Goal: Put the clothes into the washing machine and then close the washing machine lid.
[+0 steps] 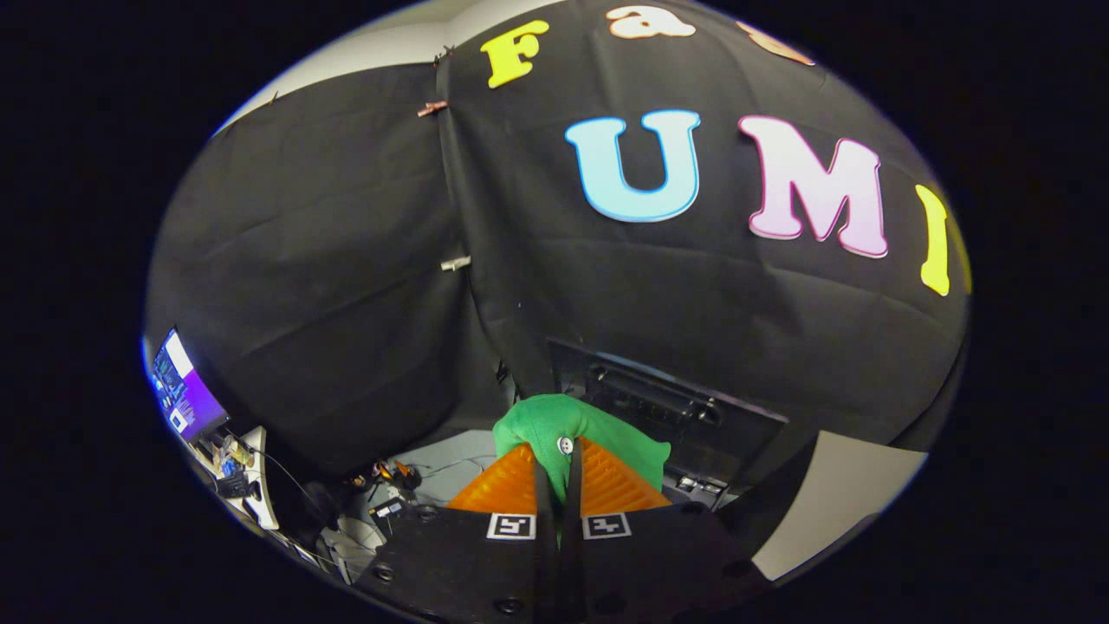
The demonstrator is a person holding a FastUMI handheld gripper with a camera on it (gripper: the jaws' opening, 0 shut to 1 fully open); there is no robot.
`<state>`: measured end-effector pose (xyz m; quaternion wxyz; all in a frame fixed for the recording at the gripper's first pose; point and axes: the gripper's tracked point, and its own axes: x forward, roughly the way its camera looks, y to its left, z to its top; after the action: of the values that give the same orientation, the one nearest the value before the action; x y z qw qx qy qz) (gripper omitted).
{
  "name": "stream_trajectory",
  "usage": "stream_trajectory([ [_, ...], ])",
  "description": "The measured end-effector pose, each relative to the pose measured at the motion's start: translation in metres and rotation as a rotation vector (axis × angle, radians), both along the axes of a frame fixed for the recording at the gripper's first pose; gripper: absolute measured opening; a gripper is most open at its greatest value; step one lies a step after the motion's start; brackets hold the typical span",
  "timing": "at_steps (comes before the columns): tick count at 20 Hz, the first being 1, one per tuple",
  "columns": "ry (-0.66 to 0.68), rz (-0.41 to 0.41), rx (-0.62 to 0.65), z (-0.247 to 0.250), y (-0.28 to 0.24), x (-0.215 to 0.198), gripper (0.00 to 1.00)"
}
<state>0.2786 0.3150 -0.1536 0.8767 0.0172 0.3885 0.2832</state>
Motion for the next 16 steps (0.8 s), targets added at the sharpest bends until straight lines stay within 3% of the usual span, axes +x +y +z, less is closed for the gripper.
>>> stream_trajectory([
  [6,0.135,0.051,-0.05,-0.099,0.019,0.013,0.05],
  [12,0.228,0.066,-0.111,-0.165,0.017,0.018,0.05],
  [16,0.256,0.088,-0.192,-0.199,0.004,0.013,0.14],
])
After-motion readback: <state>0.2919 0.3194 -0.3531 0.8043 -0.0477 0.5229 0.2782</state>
